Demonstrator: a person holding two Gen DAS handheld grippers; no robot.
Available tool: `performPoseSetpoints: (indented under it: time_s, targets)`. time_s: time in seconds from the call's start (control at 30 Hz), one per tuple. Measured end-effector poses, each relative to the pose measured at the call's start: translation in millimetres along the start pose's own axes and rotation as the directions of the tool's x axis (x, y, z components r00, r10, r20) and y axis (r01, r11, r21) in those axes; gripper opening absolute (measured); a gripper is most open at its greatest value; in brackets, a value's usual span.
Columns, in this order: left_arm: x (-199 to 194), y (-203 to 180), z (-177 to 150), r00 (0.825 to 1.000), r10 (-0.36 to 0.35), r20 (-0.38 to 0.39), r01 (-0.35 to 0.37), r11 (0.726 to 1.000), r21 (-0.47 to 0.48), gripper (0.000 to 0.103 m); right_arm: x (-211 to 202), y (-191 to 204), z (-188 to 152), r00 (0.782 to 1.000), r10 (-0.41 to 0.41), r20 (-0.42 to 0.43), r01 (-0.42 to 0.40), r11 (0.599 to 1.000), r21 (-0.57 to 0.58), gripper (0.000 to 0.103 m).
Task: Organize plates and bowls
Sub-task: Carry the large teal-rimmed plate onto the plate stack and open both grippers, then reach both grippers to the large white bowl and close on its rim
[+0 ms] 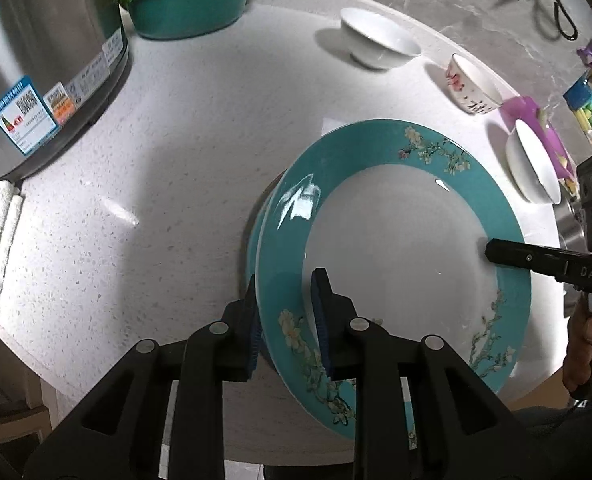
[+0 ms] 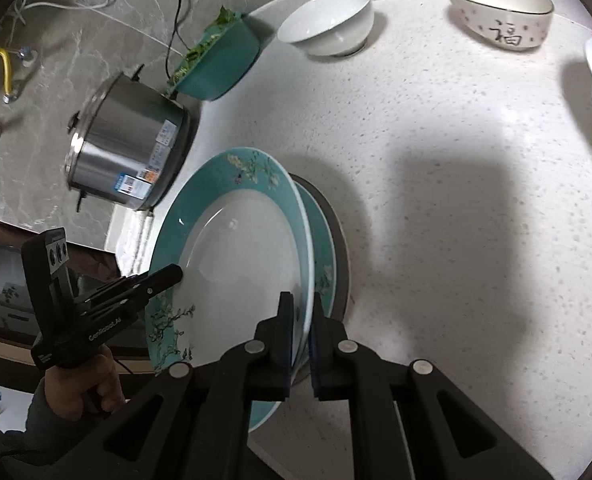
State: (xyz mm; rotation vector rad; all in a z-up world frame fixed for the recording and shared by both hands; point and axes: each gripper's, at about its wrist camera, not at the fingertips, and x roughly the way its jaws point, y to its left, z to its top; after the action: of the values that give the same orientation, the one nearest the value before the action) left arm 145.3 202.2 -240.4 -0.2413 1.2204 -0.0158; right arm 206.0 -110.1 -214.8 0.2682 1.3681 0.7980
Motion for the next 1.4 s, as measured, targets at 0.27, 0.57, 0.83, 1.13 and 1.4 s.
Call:
performPoseSetpoints:
  time_s: [0.27, 0.57, 0.83, 1.13, 1.4]
  targets:
    - [16, 16, -7, 1.000, 0.018, -0.017, -0.017, 0.998, 0.052, 0.021, 11, 21, -1, 0.991, -0.130, 0.029, 0.132, 0.989, -0.064, 0.009]
    - [17, 0, -1, 0.999, 0.045, -0.007, -0.043, 0.988, 0.150, 0.021, 23, 36, -8, 0.958, -0.279, 0.060, 0.284, 0.951, -0.118, 0.018]
    - [16, 5, -2, 1.000, 0.029, 0.012, -0.030, 0.985, 0.167, 0.023, 32, 52, -10, 0.920, -0.377, 0.112, 0.391, 0.904, -0.173, 0.031]
    - [2, 18, 8, 0.997, 0.010, 0.073, -0.021, 0.989, 0.145, 0.044, 33, 57, -15, 0.914, -0.372, 0.161, 0.394, 0.910, -0.131, 0.053]
    - [-26, 0, 37, 0.985, -0.129, 0.115, 0.116, 0.987, 0.111, 0.065, 9, 45, -22, 0.913, -0.350, 0.212, 0.367, 0.929, -0.046, 0.068]
